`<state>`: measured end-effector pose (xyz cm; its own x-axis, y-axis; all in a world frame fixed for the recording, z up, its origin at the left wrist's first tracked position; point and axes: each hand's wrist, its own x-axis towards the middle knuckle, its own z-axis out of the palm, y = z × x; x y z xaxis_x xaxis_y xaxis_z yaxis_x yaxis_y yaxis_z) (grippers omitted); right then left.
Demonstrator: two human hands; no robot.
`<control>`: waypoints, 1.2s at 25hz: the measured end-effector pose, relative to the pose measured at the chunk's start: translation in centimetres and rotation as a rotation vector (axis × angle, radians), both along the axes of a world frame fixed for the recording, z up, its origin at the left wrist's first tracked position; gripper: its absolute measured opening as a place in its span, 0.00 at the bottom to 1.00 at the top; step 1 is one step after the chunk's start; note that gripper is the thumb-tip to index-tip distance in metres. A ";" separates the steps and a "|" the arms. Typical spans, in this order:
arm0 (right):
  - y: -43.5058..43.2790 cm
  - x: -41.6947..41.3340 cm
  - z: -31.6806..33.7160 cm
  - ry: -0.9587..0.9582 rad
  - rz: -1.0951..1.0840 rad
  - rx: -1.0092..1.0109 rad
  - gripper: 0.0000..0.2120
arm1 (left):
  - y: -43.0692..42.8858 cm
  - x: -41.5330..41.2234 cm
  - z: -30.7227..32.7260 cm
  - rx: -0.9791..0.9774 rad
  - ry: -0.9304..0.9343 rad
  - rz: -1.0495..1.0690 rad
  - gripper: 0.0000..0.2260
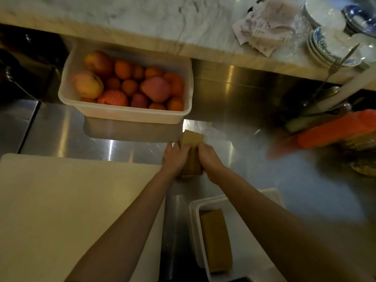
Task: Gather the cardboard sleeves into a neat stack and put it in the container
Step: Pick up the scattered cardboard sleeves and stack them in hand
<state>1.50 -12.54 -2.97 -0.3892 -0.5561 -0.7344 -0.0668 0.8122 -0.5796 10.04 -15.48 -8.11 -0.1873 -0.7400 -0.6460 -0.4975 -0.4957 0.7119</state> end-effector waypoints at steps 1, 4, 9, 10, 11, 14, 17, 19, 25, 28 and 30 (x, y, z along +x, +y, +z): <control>-0.2 0.0 -0.2 0.019 0.010 0.006 0.21 | -0.2 -0.1 -0.6 0.008 -0.004 0.006 0.43; -0.7 -0.2 -0.6 0.048 0.013 0.022 0.22 | -0.4 -0.4 -0.8 0.043 0.039 0.023 0.41; -0.6 -0.8 -0.9 -0.009 -0.018 -0.001 0.16 | -0.2 -0.7 -0.1 0.064 0.106 0.063 0.34; -0.5 -0.8 -1.0 -0.027 -0.021 -0.011 0.16 | -0.1 -0.6 0.0 0.083 0.144 0.096 0.32; -0.3 -0.7 -1.2 -0.046 -0.022 -0.022 0.17 | -0.1 -0.4 0.2 0.117 0.193 0.138 0.29; 0.3 -0.7 -1.3 -0.093 -0.035 -0.048 0.18 | -0.1 0.4 0.0 0.229 0.310 0.243 0.24; 0.6 -1.3 -1.2 -0.123 -0.023 -0.043 0.14 | -0.4 0.8 0.0 0.266 0.364 0.290 0.22; 0.6 -1.7 -1.2 -0.145 -0.015 -0.043 0.12 | -0.6 1.1 0.6 0.303 0.379 0.266 0.21; 1.7 -2.6 -0.4 -0.278 -0.105 -0.057 0.10 | -0.6 1.4 1.1 0.381 0.376 0.169 0.13; 2.4 -2.9 -0.6 -0.365 -0.145 -0.084 0.10 | -0.1 0.9 1.4 0.322 0.378 0.134 0.15; 2.7 -3.0 -0.6 -0.393 -0.139 -0.123 0.12 | 0.0 0.9 1.6 0.290 0.380 0.088 0.20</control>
<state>-1.52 -9.82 -3.59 -0.1703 -0.6108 -0.7733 0.2836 0.7211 -0.6321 10.90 -15.50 -6.50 -0.3948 -0.5631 -0.7260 -0.1768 -0.7289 0.6614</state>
